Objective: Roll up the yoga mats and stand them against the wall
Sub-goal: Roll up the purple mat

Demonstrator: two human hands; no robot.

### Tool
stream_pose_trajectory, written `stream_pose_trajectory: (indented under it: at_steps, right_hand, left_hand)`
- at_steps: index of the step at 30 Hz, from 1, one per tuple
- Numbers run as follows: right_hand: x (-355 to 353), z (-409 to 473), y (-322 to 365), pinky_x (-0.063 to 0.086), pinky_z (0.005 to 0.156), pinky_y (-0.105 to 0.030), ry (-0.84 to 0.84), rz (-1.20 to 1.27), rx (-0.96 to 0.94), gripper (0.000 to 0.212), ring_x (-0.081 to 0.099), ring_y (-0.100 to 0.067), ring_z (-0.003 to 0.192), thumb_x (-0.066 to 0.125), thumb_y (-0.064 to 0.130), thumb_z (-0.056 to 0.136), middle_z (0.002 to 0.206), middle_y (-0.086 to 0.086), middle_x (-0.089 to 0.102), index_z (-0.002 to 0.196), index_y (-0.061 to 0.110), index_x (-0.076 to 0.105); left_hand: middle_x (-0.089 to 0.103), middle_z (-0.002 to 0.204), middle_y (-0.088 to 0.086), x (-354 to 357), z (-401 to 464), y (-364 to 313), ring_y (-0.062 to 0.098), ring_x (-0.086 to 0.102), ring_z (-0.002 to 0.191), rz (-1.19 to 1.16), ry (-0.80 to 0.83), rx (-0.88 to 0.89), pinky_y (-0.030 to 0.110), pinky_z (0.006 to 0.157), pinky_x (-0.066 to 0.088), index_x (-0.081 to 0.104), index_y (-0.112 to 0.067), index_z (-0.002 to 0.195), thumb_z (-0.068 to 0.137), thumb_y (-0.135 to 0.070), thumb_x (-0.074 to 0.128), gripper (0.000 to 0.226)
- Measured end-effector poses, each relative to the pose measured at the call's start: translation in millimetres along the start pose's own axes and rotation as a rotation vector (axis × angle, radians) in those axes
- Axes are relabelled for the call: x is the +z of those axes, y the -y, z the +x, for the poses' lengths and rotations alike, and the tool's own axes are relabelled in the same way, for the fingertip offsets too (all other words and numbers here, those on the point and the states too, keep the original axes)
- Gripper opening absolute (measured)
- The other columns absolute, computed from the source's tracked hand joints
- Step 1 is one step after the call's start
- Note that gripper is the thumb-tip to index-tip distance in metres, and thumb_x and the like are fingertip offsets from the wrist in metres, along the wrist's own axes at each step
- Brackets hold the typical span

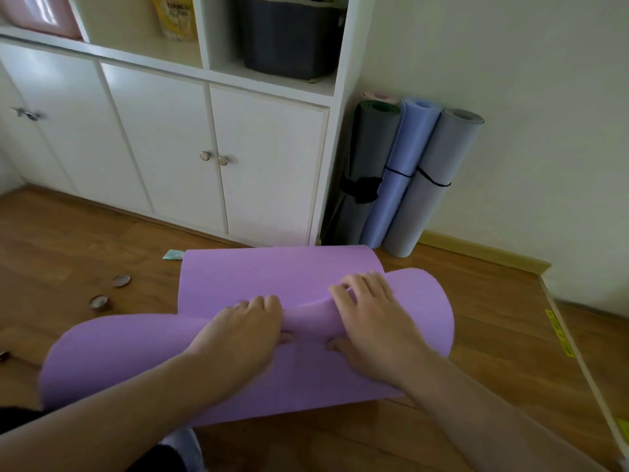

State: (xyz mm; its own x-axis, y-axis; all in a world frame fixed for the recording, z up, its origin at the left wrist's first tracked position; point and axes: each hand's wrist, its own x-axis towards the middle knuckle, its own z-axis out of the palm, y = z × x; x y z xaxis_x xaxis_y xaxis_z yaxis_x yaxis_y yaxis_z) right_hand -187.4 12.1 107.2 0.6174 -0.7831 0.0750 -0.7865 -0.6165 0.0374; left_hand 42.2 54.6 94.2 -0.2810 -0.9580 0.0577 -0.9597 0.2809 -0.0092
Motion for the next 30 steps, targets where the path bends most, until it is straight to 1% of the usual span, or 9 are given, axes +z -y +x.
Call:
stream_pose_trajectory:
  at_steps: [3,7,10,15,19,22,24,27,30]
  right_hand:
    - [20.0,-4.7,7.9,0.050,0.091,-0.044,-0.086,-0.006,-0.004,0.058,0.052,-0.031,0.104,0.078,0.058,0.079,0.114,-0.009,0.056,0.111,0.015,0.055]
    - [33.8,-0.5,7.7,0.047,0.068,-0.043,-0.056,-0.016,0.041,0.058,0.054,-0.031,0.084,0.085,0.056,0.073,0.093,-0.008,0.057,0.095,0.017,0.048]
    - [32.4,2.0,6.3,0.042,0.068,-0.040,-0.078,-0.036,0.022,0.056,0.052,-0.029,0.082,0.084,0.056,0.074,0.091,-0.007,0.056,0.092,0.018,0.048]
    - [32.2,3.7,14.9,0.032,0.067,-0.036,-0.038,-0.070,-0.014,0.058,0.046,-0.024,0.078,0.083,0.062,0.070,0.087,-0.003,0.050,0.086,0.019,0.046]
    - [33.1,1.4,16.3,0.035,0.078,-0.041,0.055,-0.093,0.019,0.055,0.046,-0.027,0.091,0.070,0.066,0.085,0.099,-0.005,0.049,0.098,0.018,0.048]
    - [27.3,-1.2,12.9,0.038,0.092,-0.043,0.154,-0.029,0.062,0.061,0.044,-0.026,0.099,0.045,0.079,0.093,0.108,-0.002,0.048,0.106,0.020,0.043]
    - [21.8,-1.3,12.1,0.040,0.093,-0.043,0.179,0.041,0.088,0.063,0.044,-0.024,0.095,0.028,0.084,0.094,0.104,0.000,0.049,0.102,0.023,0.040]
    - [14.6,-0.9,6.3,0.040,0.092,-0.041,0.183,0.171,0.117,0.042,0.045,-0.022,0.092,0.032,0.066,0.106,0.100,0.004,0.050,0.100,0.025,0.038]
    - [13.1,1.5,1.9,0.043,0.087,-0.043,0.159,0.273,0.122,0.028,0.048,-0.022,0.089,0.045,0.049,0.109,0.097,0.005,0.053,0.098,0.024,0.041]
  left_hand:
    - [0.058,0.114,0.004,-1.3,-5.9,3.9,0.028,0.062,0.108,-0.127,0.039,-0.031,0.038,0.077,0.039,0.032,-0.025,0.102,0.105,-0.052,0.048,0.032]
    - [0.054,0.119,0.005,-0.7,-6.3,4.6,0.028,0.058,0.111,-0.098,0.158,-0.052,0.039,0.085,0.042,0.043,-0.020,0.113,0.105,-0.056,0.040,0.037]
    - [0.059,0.114,0.010,2.7,-6.6,4.0,0.033,0.060,0.100,0.119,0.096,-0.084,0.046,0.086,0.048,0.053,-0.015,0.116,0.097,-0.067,0.020,0.065]
    - [0.044,0.135,0.012,6.2,-18.1,-11.0,0.032,0.043,0.124,0.282,0.211,-0.187,0.051,0.108,0.036,0.041,-0.010,0.137,0.094,-0.081,0.026,0.084]
    - [0.042,0.133,0.013,6.5,-25.9,-6.1,0.030,0.045,0.121,0.236,0.257,-0.201,0.045,0.096,0.043,0.037,-0.009,0.136,0.097,-0.080,0.028,0.082]
    - [0.058,0.094,0.015,18.5,-28.7,-1.0,0.034,0.059,0.081,0.139,0.130,-0.116,0.042,0.064,0.048,0.059,-0.008,0.104,0.094,-0.073,0.030,0.072]
    - [0.056,0.075,0.015,25.7,-30.8,1.9,0.035,0.056,0.061,0.117,0.027,-0.102,0.041,0.052,0.046,0.061,-0.009,0.087,0.090,-0.068,0.033,0.065]
    - [0.058,0.081,0.011,22.4,-29.3,7.7,0.031,0.059,0.066,0.090,0.056,-0.084,0.041,0.055,0.048,0.058,-0.013,0.096,0.095,-0.062,0.020,0.062]
    - [0.060,0.101,0.006,14.2,-28.7,12.0,0.029,0.064,0.086,0.070,0.040,-0.081,0.041,0.072,0.055,0.048,-0.017,0.113,0.093,-0.057,0.001,0.065]
